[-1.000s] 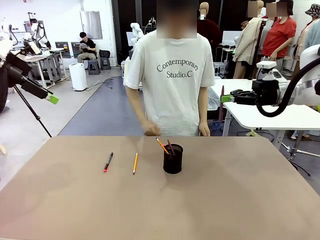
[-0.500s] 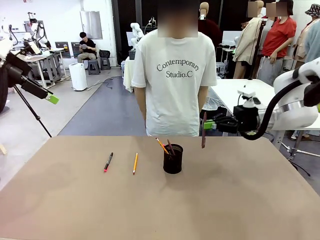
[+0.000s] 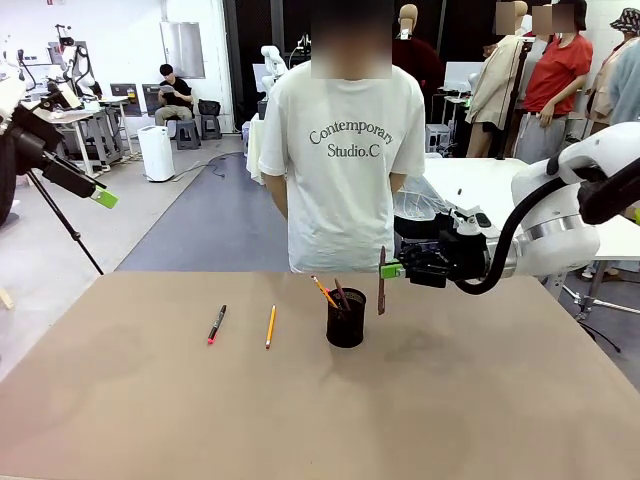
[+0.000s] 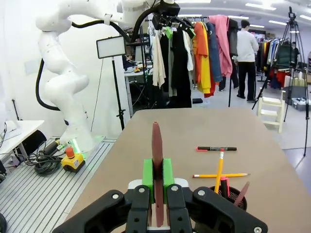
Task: Place the pens into the pen holder.
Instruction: Pick up a writing instrument from the table and place it into the Pen holder.
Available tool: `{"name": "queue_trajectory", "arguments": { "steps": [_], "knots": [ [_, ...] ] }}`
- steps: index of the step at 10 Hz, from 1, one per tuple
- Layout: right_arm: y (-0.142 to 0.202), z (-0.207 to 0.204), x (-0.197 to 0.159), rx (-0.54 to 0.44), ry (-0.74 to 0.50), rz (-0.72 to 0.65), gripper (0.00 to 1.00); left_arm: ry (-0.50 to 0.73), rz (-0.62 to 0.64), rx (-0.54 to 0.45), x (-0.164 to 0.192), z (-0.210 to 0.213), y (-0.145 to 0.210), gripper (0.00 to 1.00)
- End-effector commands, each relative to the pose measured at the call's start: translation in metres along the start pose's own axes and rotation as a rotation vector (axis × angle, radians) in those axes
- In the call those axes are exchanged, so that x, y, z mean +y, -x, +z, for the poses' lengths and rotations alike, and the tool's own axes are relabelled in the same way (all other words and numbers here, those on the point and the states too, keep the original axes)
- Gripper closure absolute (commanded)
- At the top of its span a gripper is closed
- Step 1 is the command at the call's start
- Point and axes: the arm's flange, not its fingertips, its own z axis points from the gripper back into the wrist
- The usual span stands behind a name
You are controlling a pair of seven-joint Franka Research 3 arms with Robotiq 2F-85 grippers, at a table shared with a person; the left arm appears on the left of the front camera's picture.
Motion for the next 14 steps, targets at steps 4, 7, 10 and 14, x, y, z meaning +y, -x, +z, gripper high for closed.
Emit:
{"name": "queue_trajectory", "arguments": {
  "steps": [4,7,10,14],
  "knots": [
    [0.018,-0.049,-0.063,-0.024,0.102,0.056,1.00,0.006,-0.005,-0.006,0.000,0.001,-0.001,0.00],
    [0.017,-0.048,-0.085,-0.039,0.148,0.085,1.00,0.006,-0.005,-0.006,0.000,0.001,-0.001,0.00],
    [0.019,-0.043,-0.081,-0.019,0.117,0.056,1.00,0.006,-0.005,-0.006,0.000,0.001,-0.001,0.00],
    [0.019,-0.043,-0.081,-0.019,0.117,0.056,1.00,0.006,-0.005,-0.006,0.000,0.001,-0.001,0.00]
  ]
}}
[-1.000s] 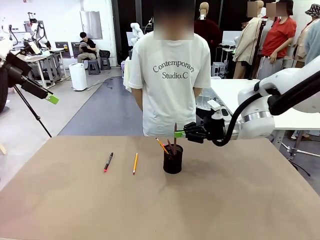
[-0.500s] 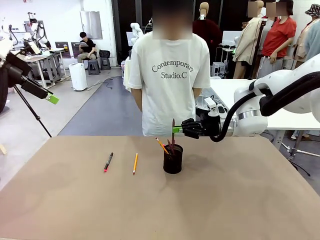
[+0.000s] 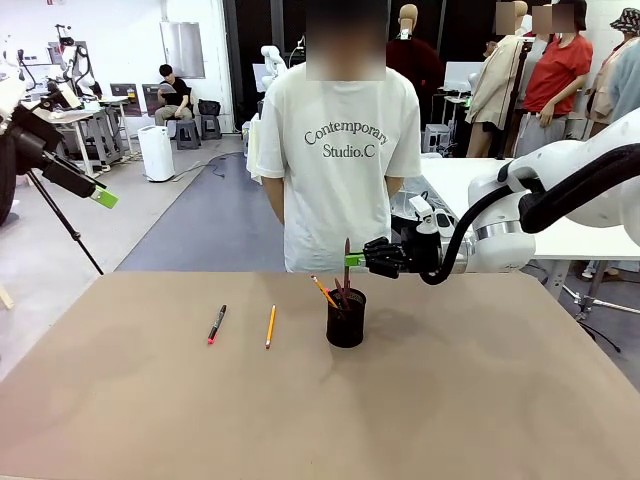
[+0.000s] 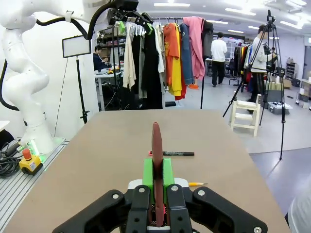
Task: Place the pens into the pen holder.
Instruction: Pick up a writing instrument from the table and place it into the Pen holder.
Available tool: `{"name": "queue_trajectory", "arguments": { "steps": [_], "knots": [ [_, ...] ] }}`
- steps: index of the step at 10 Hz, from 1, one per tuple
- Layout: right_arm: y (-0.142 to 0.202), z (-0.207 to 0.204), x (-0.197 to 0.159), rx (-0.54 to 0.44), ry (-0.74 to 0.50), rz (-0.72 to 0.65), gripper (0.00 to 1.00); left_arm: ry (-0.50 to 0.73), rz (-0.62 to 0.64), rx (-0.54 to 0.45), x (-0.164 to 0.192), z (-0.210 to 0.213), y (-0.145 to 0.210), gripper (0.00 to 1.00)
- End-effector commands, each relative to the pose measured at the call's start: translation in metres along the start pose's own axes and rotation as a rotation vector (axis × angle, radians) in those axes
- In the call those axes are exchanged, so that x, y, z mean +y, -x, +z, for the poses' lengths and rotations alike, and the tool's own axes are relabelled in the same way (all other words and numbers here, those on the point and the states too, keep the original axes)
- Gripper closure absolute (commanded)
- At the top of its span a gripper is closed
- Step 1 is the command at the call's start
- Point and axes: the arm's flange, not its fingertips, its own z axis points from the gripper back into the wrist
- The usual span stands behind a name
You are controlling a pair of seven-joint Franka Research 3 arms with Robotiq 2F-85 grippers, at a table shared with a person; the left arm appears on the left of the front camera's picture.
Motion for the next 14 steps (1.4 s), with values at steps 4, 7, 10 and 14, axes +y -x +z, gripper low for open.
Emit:
{"name": "queue_trajectory", "arguments": {
  "steps": [4,7,10,14],
  "knots": [
    [-0.010,0.007,0.003,0.034,0.000,0.003,0.63,0.006,-0.005,-0.006,0.000,0.001,0.000,0.00],
    [-0.032,0.014,0.002,0.070,-0.020,0.011,0.07,0.006,-0.005,-0.006,0.000,0.001,0.000,0.00],
    [-0.072,0.018,0.000,0.190,-0.120,0.026,0.00,0.006,-0.005,-0.006,0.000,0.001,0.000,0.00],
    [-0.092,0.027,0.016,0.293,-0.127,0.021,0.00,0.006,-0.005,-0.006,0.000,0.001,0.000,0.00]
  ]
}}
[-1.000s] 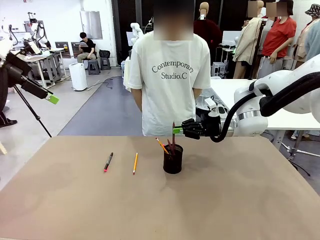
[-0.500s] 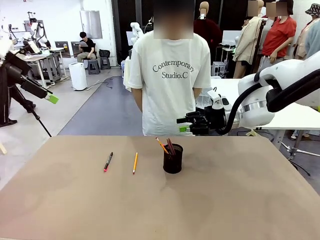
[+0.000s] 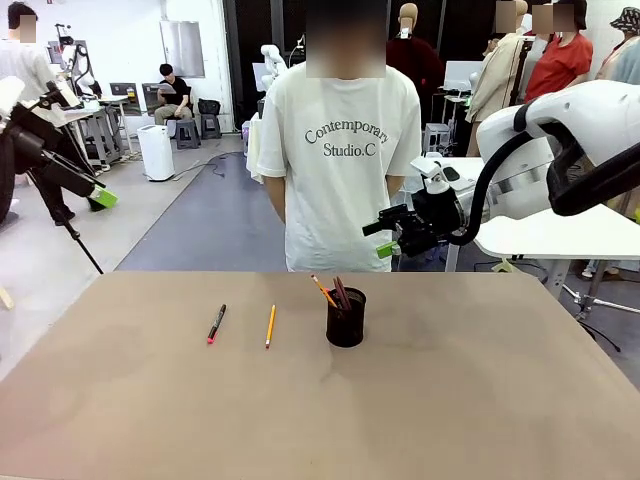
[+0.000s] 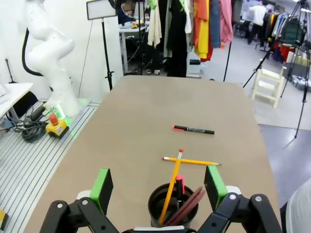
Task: Place the pens into the pen holder.
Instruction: Pick up a writing instrument from the table and place it into the Pen holder.
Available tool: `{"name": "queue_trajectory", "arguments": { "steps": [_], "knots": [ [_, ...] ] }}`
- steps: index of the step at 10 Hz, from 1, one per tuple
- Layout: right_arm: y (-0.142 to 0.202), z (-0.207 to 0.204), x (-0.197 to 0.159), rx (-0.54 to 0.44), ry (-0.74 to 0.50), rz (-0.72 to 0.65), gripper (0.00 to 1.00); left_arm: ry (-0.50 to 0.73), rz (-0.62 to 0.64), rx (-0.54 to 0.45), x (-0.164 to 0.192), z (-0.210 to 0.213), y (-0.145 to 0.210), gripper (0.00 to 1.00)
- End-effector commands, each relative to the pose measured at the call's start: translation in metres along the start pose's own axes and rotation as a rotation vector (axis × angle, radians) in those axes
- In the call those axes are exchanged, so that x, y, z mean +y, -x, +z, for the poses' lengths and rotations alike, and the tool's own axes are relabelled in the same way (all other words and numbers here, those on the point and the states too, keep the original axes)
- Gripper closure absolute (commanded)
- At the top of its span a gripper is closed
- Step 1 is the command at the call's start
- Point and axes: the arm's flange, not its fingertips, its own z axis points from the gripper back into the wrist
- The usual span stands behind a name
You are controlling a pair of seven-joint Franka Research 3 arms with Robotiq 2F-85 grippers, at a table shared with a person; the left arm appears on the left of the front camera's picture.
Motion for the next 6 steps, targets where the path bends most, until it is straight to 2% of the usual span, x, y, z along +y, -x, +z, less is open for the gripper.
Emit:
{"name": "queue_trajectory", "arguments": {
  "steps": [1,4,5,6],
  "knots": [
    [0.001,0.007,0.005,0.028,0.002,-0.011,0.00,0.006,-0.005,-0.007,-0.001,0.001,-0.001,0.00],
    [-0.014,0.028,0.004,0.117,-0.001,0.015,0.00,0.006,-0.005,-0.007,-0.001,0.001,-0.001,0.00],
    [-0.023,0.037,0.013,0.173,0.020,0.020,0.00,0.006,-0.005,-0.007,-0.001,0.001,-0.001,0.00],
    [-0.033,0.047,0.006,0.237,0.041,0.030,0.00,0.006,-0.005,-0.007,-0.001,0.001,-0.001,0.00]
  ]
}}
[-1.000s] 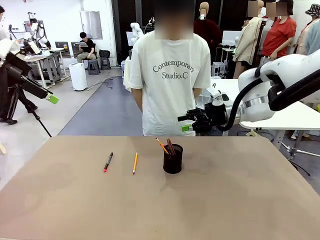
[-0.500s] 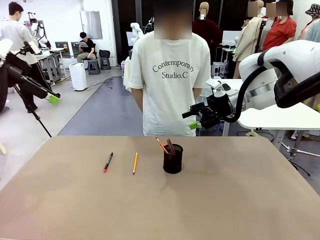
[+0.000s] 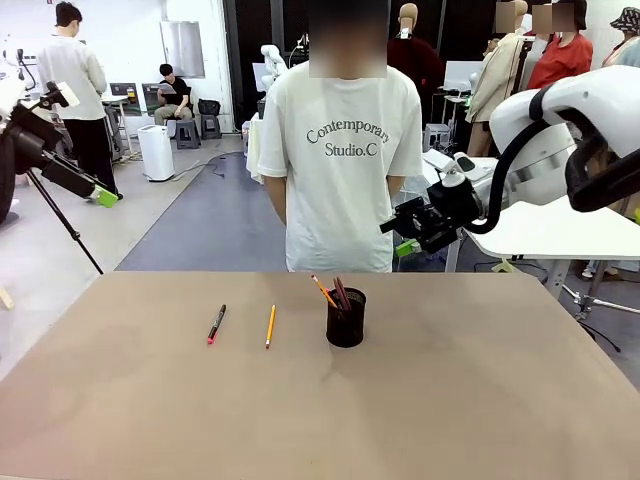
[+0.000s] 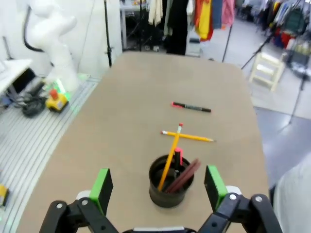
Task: Place the pens into the pen holder.
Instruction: Pick up a writing instrument from the table and place it into the Pen holder.
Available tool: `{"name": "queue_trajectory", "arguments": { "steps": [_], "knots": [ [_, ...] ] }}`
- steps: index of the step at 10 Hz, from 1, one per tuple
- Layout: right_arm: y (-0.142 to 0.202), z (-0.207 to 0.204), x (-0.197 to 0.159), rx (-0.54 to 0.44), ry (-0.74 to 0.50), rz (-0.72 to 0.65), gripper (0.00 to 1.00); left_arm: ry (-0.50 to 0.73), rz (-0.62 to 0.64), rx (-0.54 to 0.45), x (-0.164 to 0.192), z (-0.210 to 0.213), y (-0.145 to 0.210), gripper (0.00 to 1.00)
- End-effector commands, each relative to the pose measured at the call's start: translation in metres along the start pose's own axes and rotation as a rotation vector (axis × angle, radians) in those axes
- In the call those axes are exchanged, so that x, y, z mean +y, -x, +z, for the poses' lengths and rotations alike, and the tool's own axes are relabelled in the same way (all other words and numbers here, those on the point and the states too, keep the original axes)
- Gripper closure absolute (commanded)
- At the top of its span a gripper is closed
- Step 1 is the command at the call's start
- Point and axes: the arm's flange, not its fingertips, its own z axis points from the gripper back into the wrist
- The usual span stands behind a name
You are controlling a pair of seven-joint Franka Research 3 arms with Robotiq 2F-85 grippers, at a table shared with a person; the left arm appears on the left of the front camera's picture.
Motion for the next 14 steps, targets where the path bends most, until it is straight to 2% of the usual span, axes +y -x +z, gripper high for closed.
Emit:
{"name": "queue_trajectory", "arguments": {
  "steps": [1,3,5,6,7,8,9,11,14],
  "knots": [
    [-0.025,0.017,-0.013,0.152,0.042,-0.006,0.00,0.006,-0.005,-0.007,-0.001,0.001,-0.001,0.00],
    [-0.050,0.030,-0.025,0.327,0.127,0.007,0.00,0.006,-0.005,-0.007,-0.001,0.001,-0.001,0.00],
    [-0.070,0.050,-0.026,0.499,0.233,-0.044,0.00,0.006,-0.005,-0.007,-0.001,0.001,-0.001,0.00],
    [-0.076,0.062,-0.029,0.527,0.272,-0.061,0.00,0.006,-0.005,-0.007,-0.001,0.001,-0.001,0.00],
    [-0.085,0.075,-0.024,0.531,0.300,-0.100,0.00,0.006,-0.005,-0.007,-0.001,0.001,-0.001,0.00],
    [-0.088,0.088,-0.024,0.496,0.309,-0.210,0.00,0.006,-0.005,-0.007,-0.001,0.001,-0.001,0.00],
    [-0.090,0.104,-0.025,0.413,0.329,-0.291,0.00,0.006,-0.005,-0.007,-0.001,0.001,-0.001,0.00],
    [-0.089,0.132,-0.023,0.401,0.413,-0.319,0.00,0.006,-0.005,-0.007,-0.001,0.001,-0.001,0.00],
    [-0.073,0.161,0.014,0.274,0.414,-0.326,0.00,0.006,-0.005,-0.007,-0.001,0.001,-0.001,0.00]
  ]
}}
